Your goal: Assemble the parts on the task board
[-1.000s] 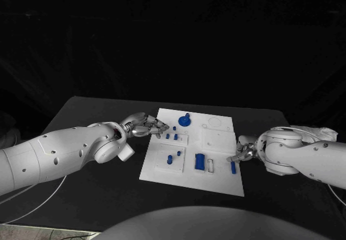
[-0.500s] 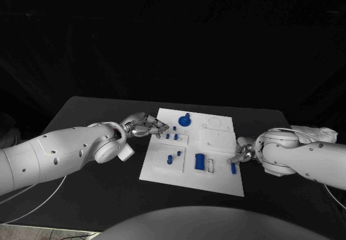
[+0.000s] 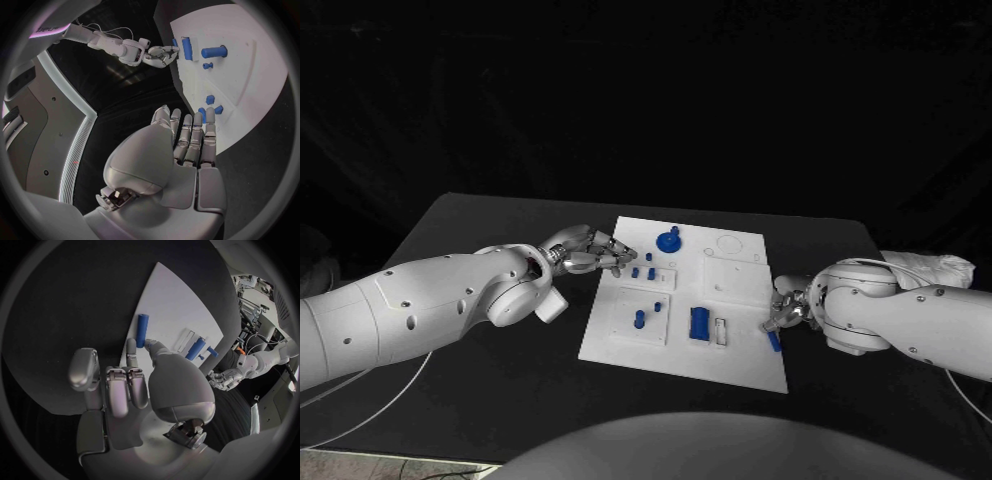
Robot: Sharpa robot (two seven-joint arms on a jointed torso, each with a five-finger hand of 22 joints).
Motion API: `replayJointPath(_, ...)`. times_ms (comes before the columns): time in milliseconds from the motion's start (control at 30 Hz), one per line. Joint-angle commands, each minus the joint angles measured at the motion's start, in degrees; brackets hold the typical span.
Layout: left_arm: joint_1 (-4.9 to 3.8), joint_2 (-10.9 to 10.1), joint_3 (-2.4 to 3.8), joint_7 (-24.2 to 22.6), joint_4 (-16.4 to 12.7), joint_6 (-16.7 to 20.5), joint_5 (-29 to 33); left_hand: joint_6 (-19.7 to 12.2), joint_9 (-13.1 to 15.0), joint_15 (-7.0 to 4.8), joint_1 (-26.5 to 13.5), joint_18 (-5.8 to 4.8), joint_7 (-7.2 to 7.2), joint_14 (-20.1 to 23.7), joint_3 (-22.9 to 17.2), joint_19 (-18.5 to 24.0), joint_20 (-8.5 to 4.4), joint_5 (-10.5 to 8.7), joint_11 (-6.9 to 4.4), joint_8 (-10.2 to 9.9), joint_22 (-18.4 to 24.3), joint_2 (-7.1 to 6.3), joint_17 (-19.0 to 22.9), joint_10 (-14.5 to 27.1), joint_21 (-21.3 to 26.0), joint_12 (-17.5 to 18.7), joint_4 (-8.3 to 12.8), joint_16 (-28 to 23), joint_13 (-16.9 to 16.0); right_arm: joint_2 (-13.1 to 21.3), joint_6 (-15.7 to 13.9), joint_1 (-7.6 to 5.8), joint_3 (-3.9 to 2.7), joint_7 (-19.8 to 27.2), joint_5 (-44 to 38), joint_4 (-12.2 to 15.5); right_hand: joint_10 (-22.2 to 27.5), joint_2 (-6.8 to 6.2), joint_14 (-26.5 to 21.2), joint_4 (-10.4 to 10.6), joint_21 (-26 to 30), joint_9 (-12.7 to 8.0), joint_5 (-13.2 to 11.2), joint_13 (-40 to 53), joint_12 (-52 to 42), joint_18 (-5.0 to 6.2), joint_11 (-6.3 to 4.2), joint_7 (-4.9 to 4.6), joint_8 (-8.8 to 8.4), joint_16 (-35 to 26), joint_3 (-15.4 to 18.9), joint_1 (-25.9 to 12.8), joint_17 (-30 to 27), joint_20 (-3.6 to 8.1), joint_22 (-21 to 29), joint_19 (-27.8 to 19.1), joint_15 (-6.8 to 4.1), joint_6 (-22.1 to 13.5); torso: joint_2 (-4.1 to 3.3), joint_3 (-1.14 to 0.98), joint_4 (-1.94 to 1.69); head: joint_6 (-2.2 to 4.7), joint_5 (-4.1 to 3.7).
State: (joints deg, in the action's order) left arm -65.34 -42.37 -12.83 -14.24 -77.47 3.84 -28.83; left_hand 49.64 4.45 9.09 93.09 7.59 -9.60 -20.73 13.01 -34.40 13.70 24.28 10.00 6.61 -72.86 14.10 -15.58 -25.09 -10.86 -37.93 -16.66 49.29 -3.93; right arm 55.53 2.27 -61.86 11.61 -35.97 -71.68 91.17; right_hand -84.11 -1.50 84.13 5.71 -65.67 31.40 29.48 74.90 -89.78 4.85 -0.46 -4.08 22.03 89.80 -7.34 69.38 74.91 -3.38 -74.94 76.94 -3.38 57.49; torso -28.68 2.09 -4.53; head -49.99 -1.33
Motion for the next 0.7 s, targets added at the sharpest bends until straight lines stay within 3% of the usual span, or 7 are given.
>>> replayJointPath(33,-0.02,0.11,0.05,-0.13,-0.11,-0.58,-0.04,0.03,0.10,0.04,0.55,0.81,-0.15,0.07,-0.38,-0.30,0.04,0.38,0.10,0.33,-0.10,-0.09,0.06,-0.10,0.18,-0.33,-0.01,0.34,0.05,0.06,1.90,1.17,0.83,-0.99,3.43,-0.50,-5.89,0.08,5.87,-0.60,0.48,-10.59,0.21,15.10,-0.22,0.77,0.46,-0.01,-4.96,0.20,-0.75,0.87,15.09,0.01,-7.00,-0.46,0.39,-0.58,-0.01,0.00,-0.01,-0.01,0.07)
replayJointPath(433,-0.02,0.20,0.05,0.18,-0.09,-0.76,-0.04,0.01,0.09,0.06,0.59,0.82,-0.18,0.06,-0.38,-0.31,0.05,0.39,0.13,0.33,-0.11,-0.13,0.08,-0.11,0.18,-0.34,0.00,0.36,0.05,0.36,-1.97,1.44,0.83,-0.95,8.03,-0.91,-5.89,-0.10,5.87,-2.97,1.43,-8.50,0.95,15.10,-0.22,0.92,0.34,0.13,-4.54,0.20,-3.75,0.84,15.09,-0.02,-6.81,-0.45,0.34,-0.24,-0.02,-0.01,0.02,-0.01,0.11)
replayJointPath(700,-0.02,0.17,0.04,0.29,-0.07,-0.77,-0.04,0.01,0.09,0.06,0.59,0.82,-0.18,0.06,-0.38,-0.31,0.05,0.39,0.13,0.33,-0.11,-0.13,0.08,-0.11,0.18,-0.34,0.00,0.36,0.05,2.00,-4.09,1.04,0.81,-0.77,12.97,0.74,-5.89,-0.37,5.87,-3.36,1.57,-7.52,1.72,15.10,-0.22,0.91,0.21,0.26,-4.28,0.20,-4.64,-0.28,15.09,0.09,-6.84,-0.23,0.19,-0.10,0.05,-0.02,-0.04,-0.01,0.22)
